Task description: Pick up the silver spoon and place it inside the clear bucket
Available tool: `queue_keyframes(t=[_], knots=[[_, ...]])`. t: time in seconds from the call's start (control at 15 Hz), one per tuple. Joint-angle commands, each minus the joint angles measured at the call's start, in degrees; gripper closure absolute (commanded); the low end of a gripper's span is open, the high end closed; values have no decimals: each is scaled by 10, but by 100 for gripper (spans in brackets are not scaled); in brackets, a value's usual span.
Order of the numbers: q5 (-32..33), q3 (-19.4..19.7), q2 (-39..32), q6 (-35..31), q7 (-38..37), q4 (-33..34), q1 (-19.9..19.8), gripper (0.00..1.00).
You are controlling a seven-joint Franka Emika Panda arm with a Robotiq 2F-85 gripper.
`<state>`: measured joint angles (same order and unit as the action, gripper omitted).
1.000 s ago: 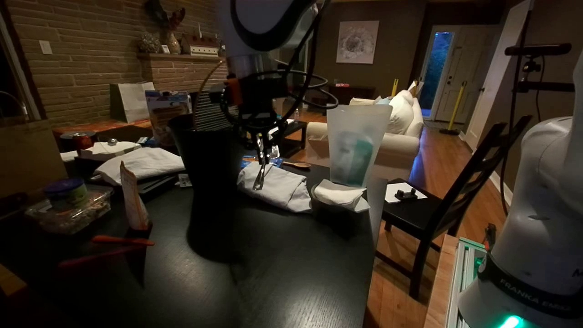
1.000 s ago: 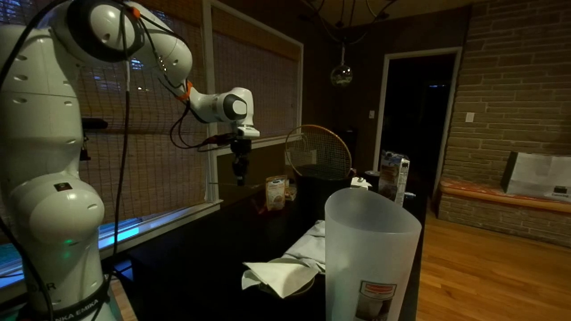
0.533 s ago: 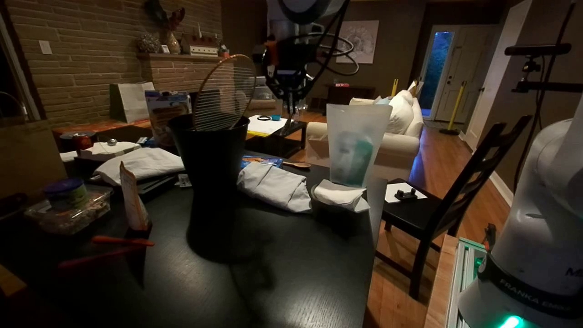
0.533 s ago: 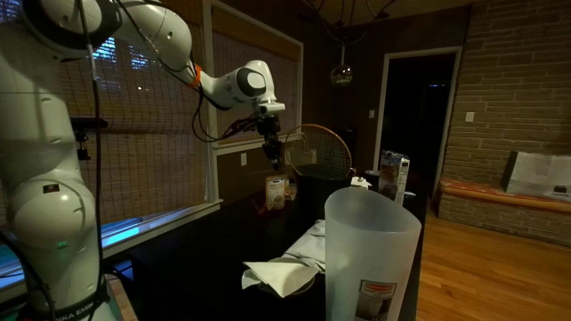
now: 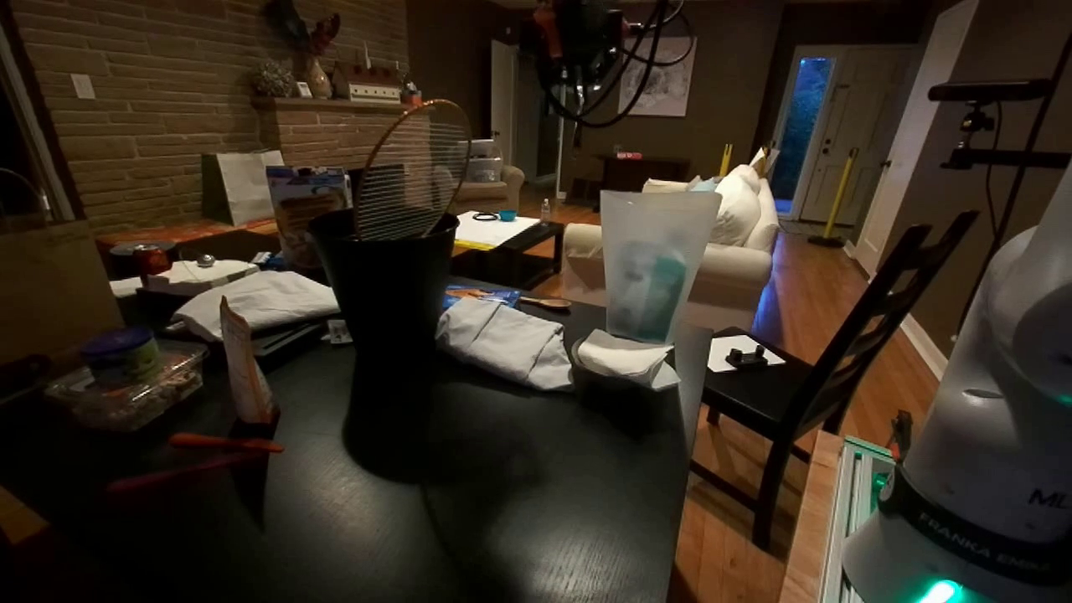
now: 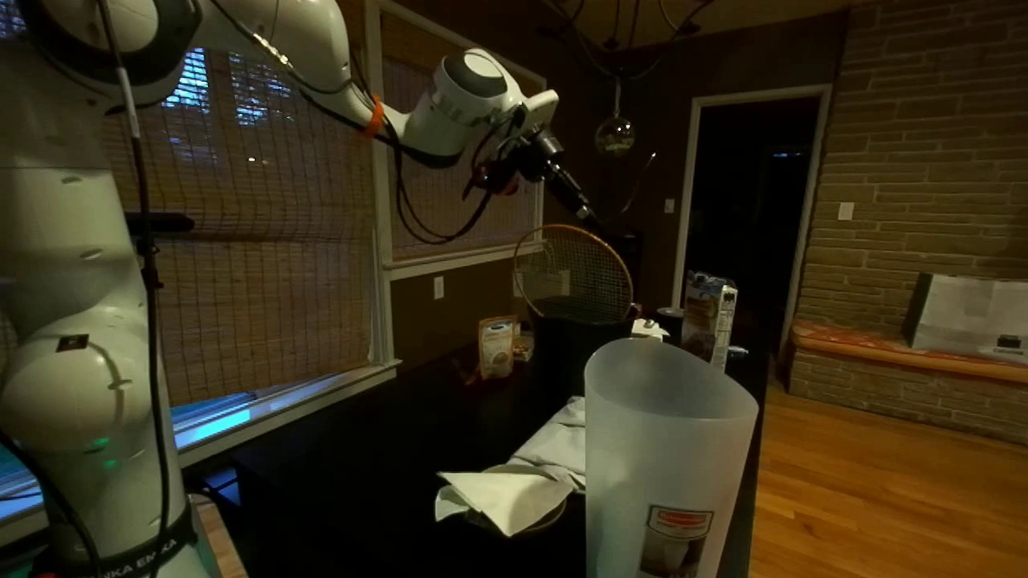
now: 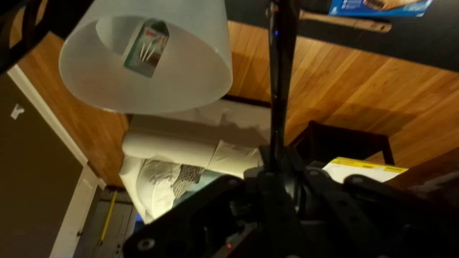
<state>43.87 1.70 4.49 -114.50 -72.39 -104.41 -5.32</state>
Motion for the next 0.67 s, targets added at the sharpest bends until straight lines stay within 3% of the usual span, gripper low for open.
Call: queue_keyframes(t=[0.0, 0.33, 0.6], knots=[[125, 12, -33, -9, -45, 20, -12, 97], [289, 30, -29, 43, -137, -10, -11, 97], [377, 14, -12, 175, -199, -58, 9, 97]])
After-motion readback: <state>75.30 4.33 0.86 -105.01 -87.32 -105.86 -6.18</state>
